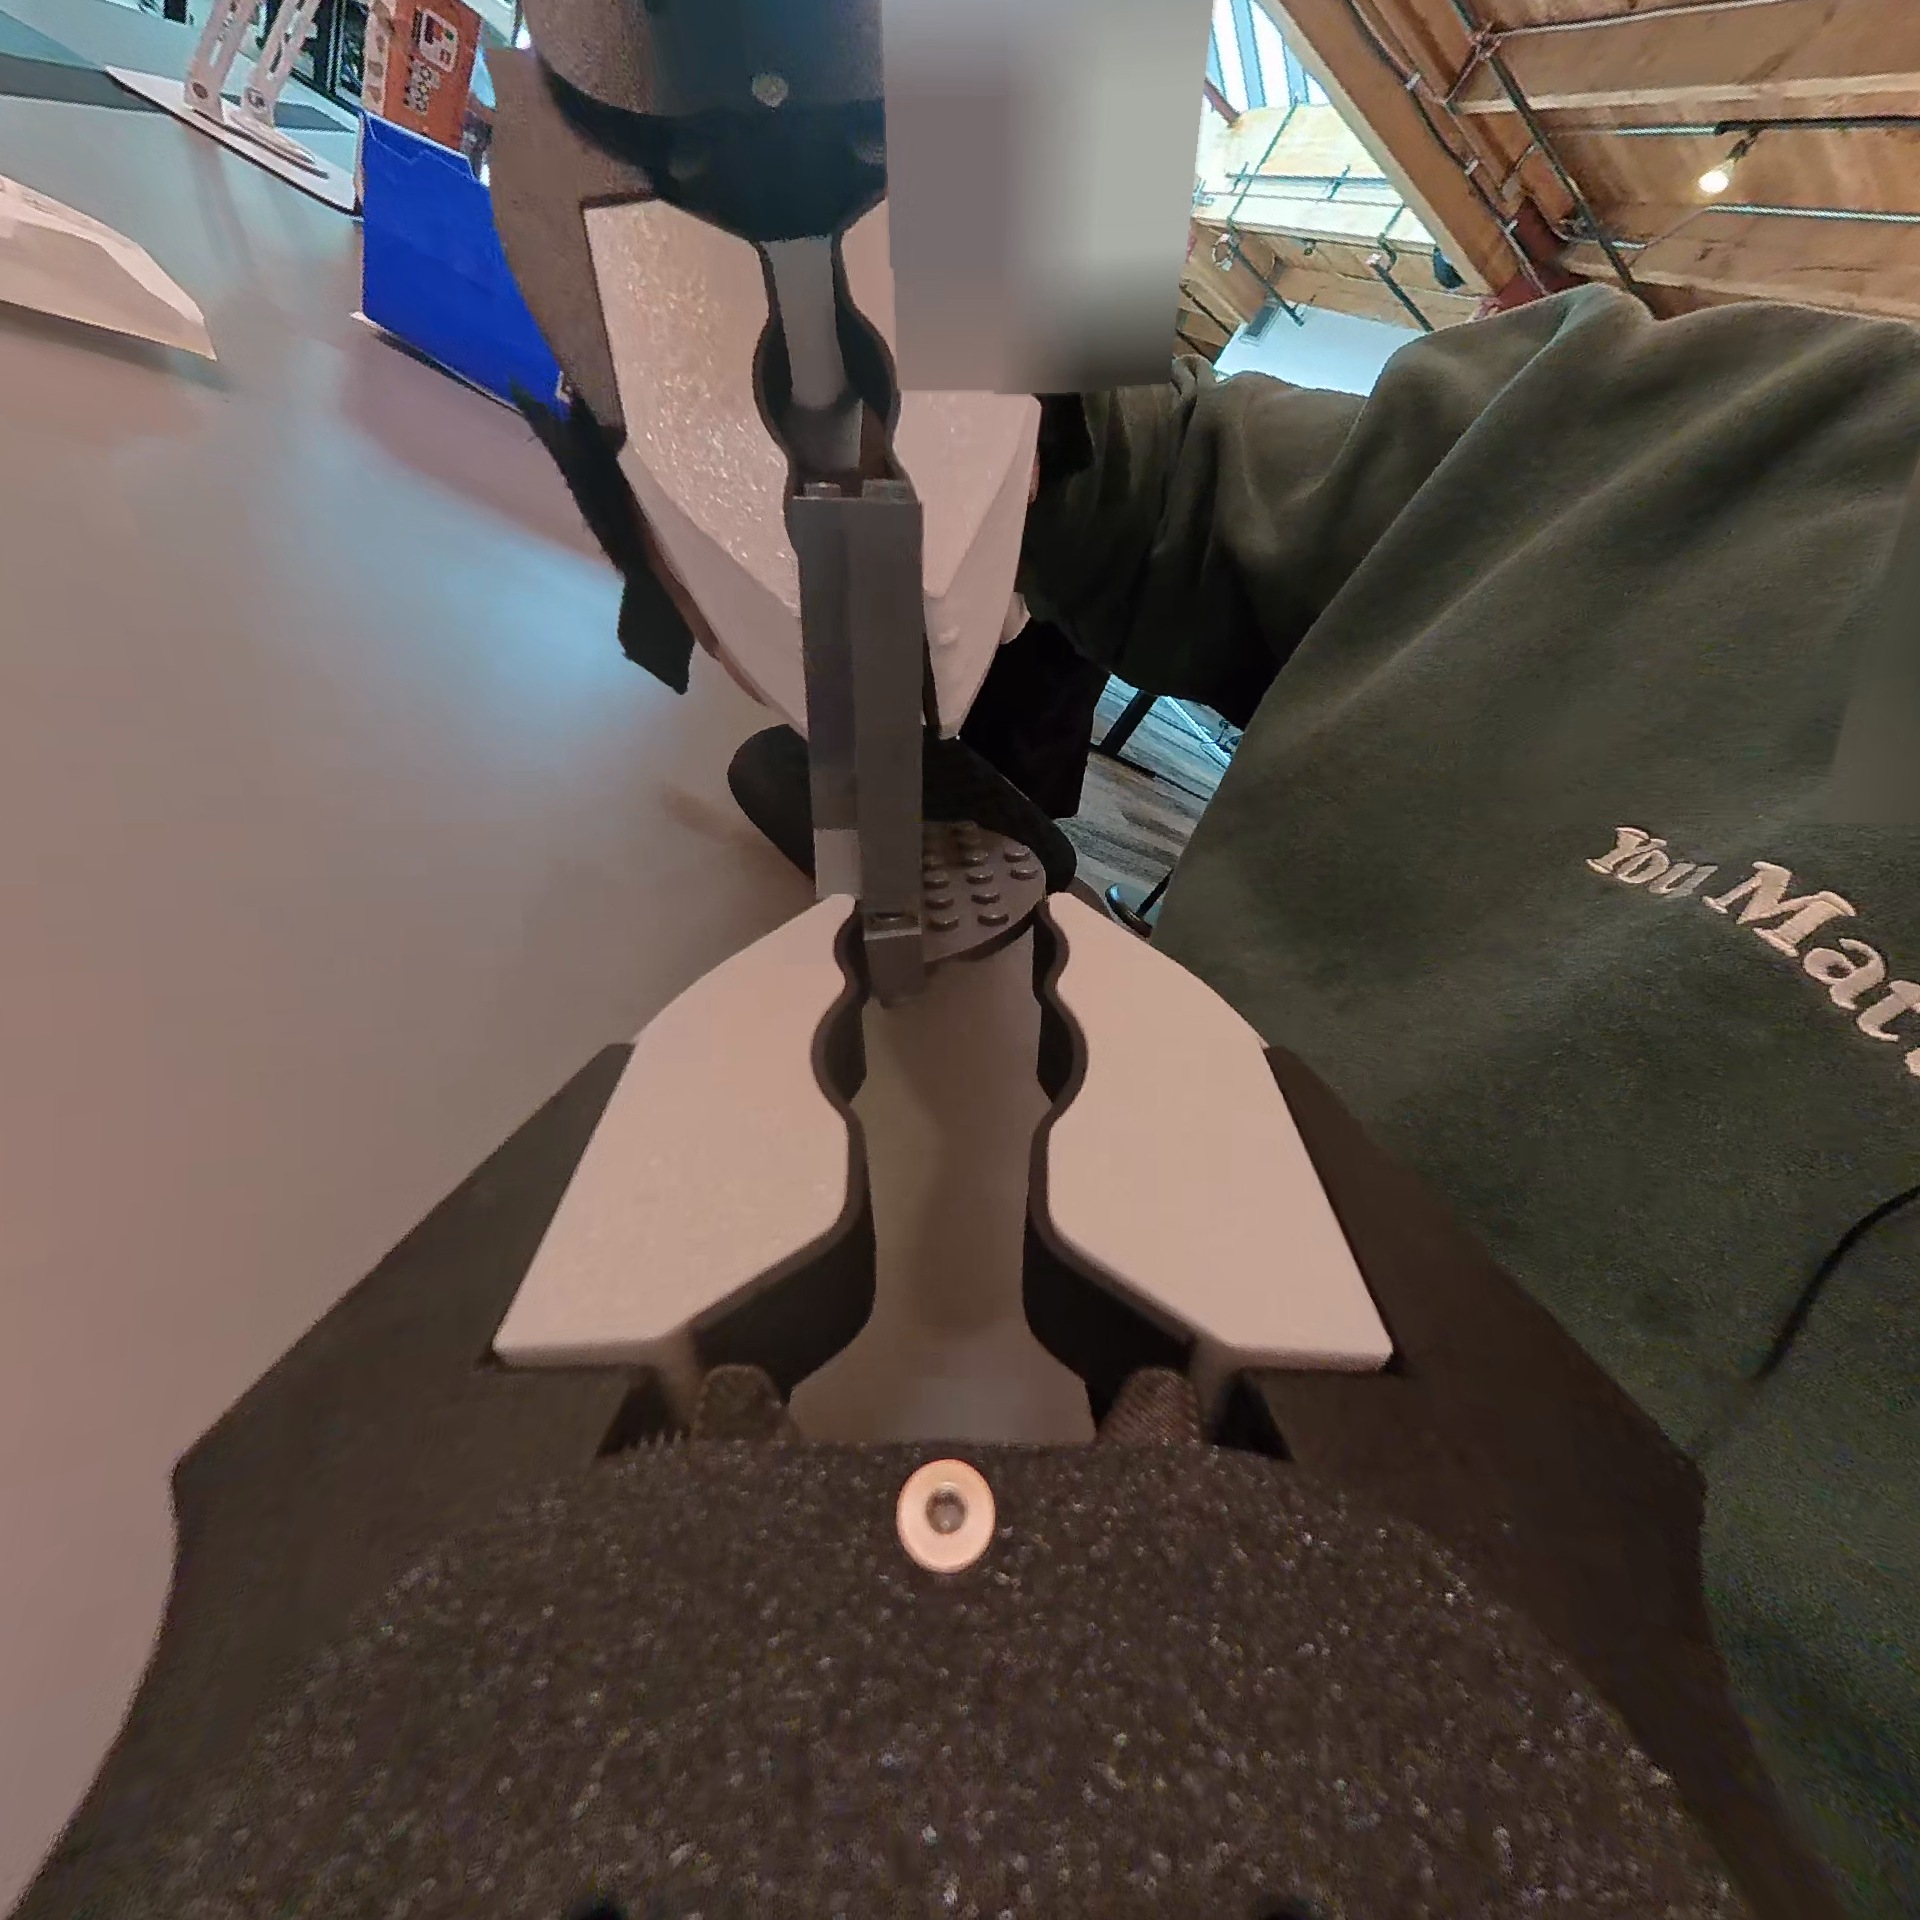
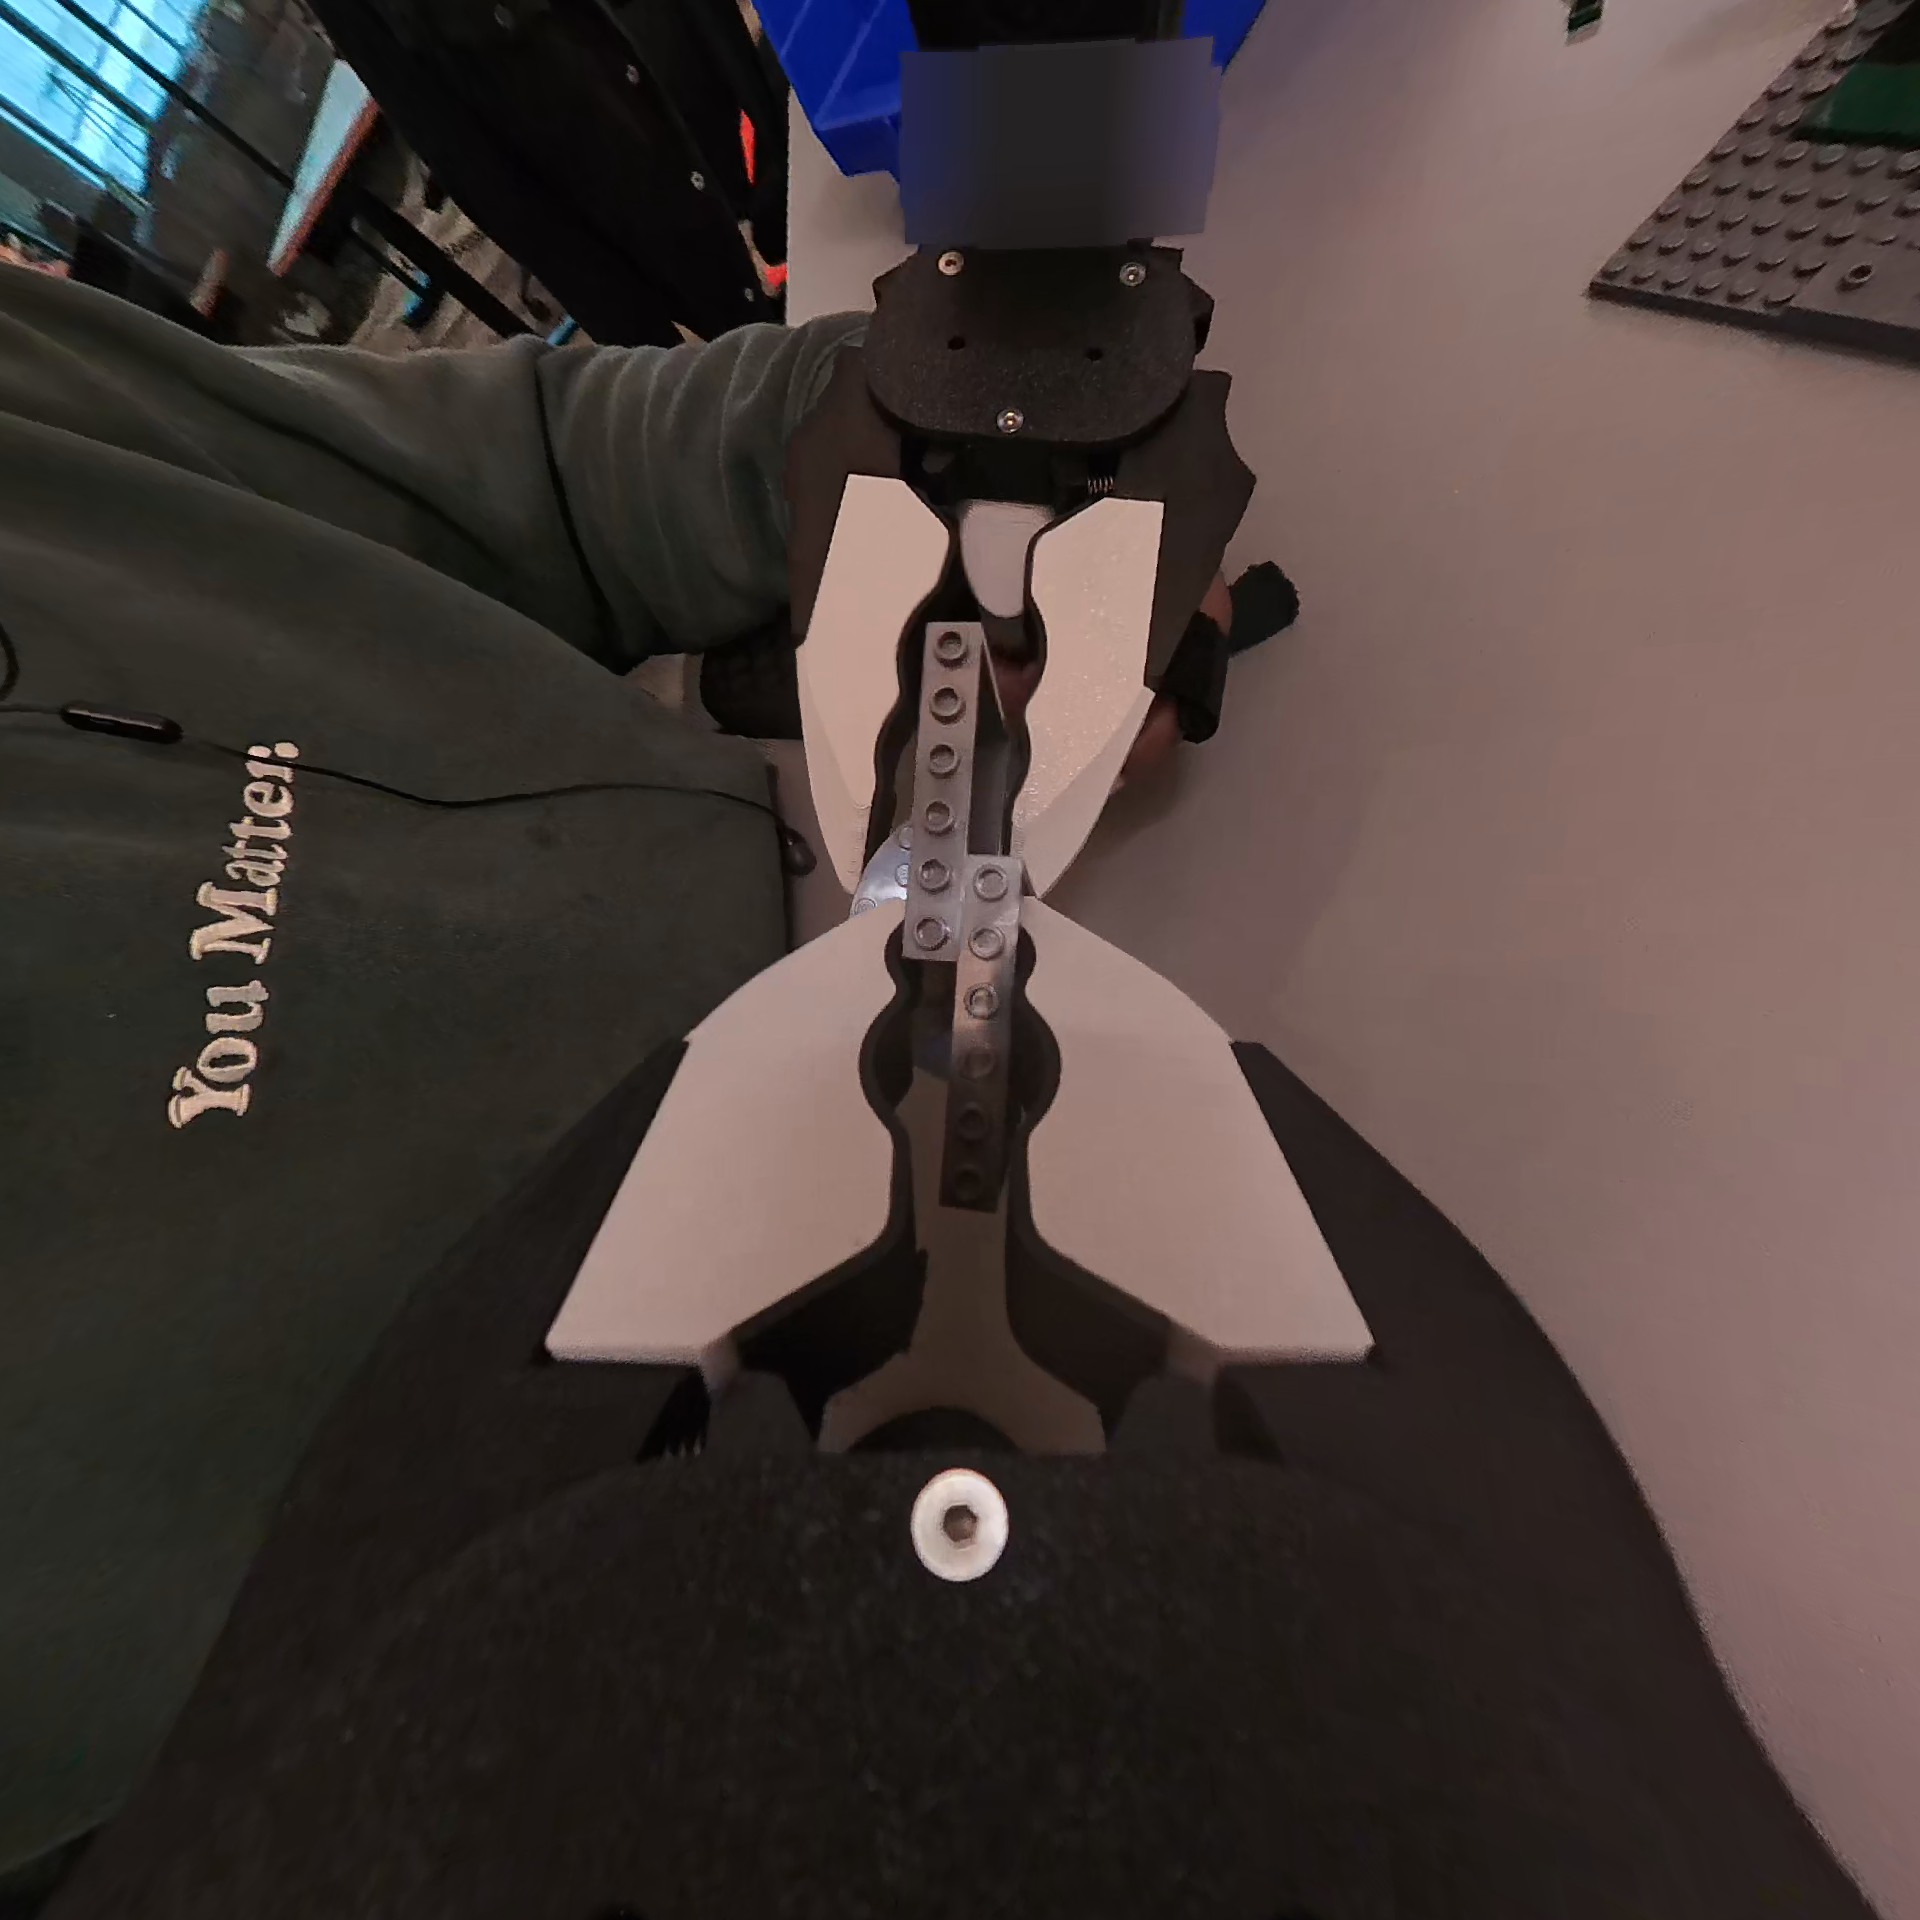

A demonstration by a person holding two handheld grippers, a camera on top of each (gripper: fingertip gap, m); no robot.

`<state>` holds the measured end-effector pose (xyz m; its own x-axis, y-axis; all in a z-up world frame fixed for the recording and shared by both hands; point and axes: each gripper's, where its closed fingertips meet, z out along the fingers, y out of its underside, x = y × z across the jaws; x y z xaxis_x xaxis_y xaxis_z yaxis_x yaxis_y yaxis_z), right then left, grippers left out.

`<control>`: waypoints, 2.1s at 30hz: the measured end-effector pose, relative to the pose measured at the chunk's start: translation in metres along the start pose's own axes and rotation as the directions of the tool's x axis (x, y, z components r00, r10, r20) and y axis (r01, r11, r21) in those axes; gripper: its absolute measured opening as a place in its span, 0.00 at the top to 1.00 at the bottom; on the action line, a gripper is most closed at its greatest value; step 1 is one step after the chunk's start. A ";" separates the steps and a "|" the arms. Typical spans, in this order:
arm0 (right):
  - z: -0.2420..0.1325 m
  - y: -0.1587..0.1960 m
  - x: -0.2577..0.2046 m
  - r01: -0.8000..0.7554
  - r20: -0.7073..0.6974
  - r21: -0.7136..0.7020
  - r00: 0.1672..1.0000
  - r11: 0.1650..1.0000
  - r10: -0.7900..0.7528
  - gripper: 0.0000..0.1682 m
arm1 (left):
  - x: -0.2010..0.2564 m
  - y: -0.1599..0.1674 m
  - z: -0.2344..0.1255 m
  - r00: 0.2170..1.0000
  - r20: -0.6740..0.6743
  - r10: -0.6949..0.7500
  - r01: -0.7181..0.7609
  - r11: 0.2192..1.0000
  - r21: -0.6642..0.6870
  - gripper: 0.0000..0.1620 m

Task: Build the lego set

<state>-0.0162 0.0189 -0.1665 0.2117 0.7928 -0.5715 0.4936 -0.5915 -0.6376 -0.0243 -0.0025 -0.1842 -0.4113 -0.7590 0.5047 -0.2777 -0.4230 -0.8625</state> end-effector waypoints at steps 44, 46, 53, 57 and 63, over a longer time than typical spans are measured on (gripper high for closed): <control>0.002 0.000 0.000 -0.063 0.029 0.336 0.998 0.940 0.056 0.94 | 0.006 0.001 -0.001 1.000 -0.017 -0.025 0.025 1.000 -0.016 0.82; 0.003 -0.001 -0.002 -0.027 0.009 0.359 1.000 0.933 0.026 0.94 | 0.005 0.001 -0.002 1.000 -0.011 -0.026 0.026 1.000 -0.011 0.82; 0.001 -0.004 0.002 0.030 -0.050 0.420 0.999 0.907 -0.011 0.94 | 0.004 -0.002 -0.003 0.999 -0.011 -0.032 0.033 0.999 0.011 0.82; 0.003 -0.005 -0.002 0.058 -0.053 0.413 0.998 0.909 -0.040 0.94 | 0.004 -0.001 -0.004 1.000 0.001 -0.016 0.016 1.000 0.006 0.82; 0.009 0.002 0.000 0.109 -0.097 0.342 0.992 0.933 -0.081 0.93 | 0.006 0.002 -0.001 1.000 -0.012 -0.020 0.020 1.000 -0.012 0.82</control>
<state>-0.0225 0.0162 -0.1720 0.2524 0.8484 -0.4653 0.1957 -0.5157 -0.8342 -0.0284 -0.0074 -0.1824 -0.4160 -0.7443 0.5224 -0.2962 -0.4322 -0.8517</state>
